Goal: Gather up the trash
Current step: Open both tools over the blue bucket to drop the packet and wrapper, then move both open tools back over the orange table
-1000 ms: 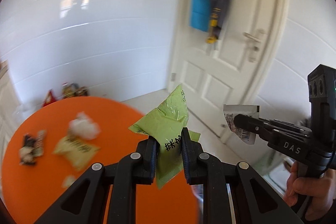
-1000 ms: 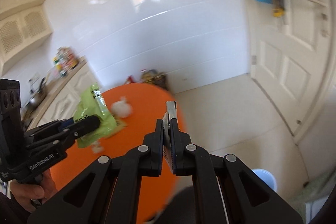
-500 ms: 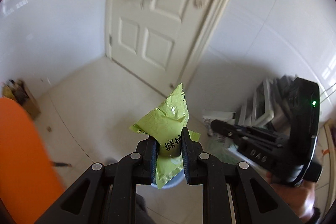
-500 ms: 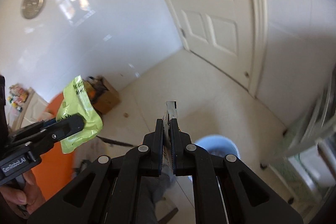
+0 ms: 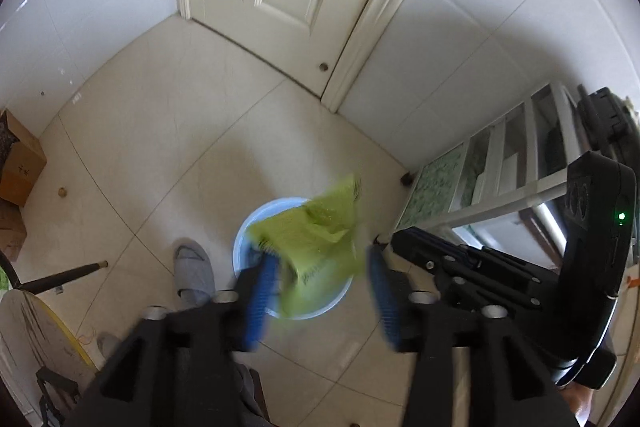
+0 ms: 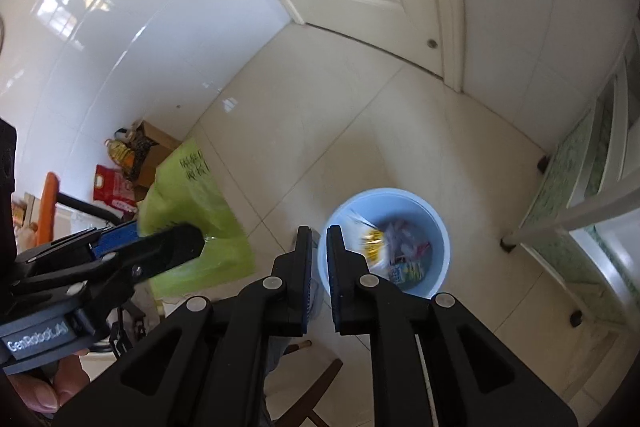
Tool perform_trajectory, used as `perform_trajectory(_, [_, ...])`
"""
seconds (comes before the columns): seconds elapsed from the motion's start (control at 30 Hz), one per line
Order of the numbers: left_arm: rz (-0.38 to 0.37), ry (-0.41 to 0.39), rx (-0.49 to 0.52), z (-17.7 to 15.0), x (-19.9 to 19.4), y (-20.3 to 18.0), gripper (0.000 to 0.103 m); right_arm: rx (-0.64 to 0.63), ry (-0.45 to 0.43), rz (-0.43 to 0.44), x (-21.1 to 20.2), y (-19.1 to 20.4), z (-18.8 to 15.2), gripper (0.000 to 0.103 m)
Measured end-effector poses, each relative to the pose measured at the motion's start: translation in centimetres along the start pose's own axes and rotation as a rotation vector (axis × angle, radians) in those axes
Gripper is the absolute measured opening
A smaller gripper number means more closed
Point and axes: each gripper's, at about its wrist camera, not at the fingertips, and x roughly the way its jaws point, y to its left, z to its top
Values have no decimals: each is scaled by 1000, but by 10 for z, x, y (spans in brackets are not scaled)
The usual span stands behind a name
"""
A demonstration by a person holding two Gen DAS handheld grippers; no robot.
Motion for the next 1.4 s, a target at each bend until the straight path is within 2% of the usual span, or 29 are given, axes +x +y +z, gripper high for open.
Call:
perform_trajectory(0.03, [12, -1, 1, 11, 4, -1, 65, 7, 4, -6, 1, -3, 0, 10])
perform_trajectory(0.1, [31, 3, 8, 11, 5, 1, 72, 13, 9, -15, 2, -5, 0, 10])
perform_trajectory(0.13, [38, 10, 10, 25, 10, 5, 74, 17, 8, -20, 1, -6, -1, 11])
perform_trajectory(0.17, [53, 15, 10, 28, 9, 3, 75, 20, 6, -25, 2, -6, -1, 20])
perform_trajectory(0.2, [72, 17, 11, 28, 9, 3, 75, 24, 3, -31, 1, -7, -2, 30])
perform_trajectory(0.23, [84, 15, 12, 28, 8, 2, 77, 27, -1, -40, 0, -6, -3, 62])
perform_trajectory(0.27, [90, 12, 14, 39, 19, -2, 78, 26, -6, -52, -1, -6, -5, 89])
perform_trajectory(0.33, [121, -21, 11, 39, 14, -4, 85, 23, -27, -87, -4, -6, -6, 102])
perform_trajectory(0.53, [219, -99, 4, 12, -15, -17, 87, 24, -55, -102, -17, 6, -10, 103])
perform_trajectory(0.83, [245, -275, -37, -60, -110, -18, 87, -27, -139, -86, -61, 53, -21, 103])
perform_trajectory(1.1, [255, -443, -99, -141, -205, 9, 92, -141, -245, -39, -112, 130, -33, 103])
perform_trajectory(1.4, [334, -604, -191, -238, -305, 39, 98, -320, -362, 61, -165, 235, -57, 103])
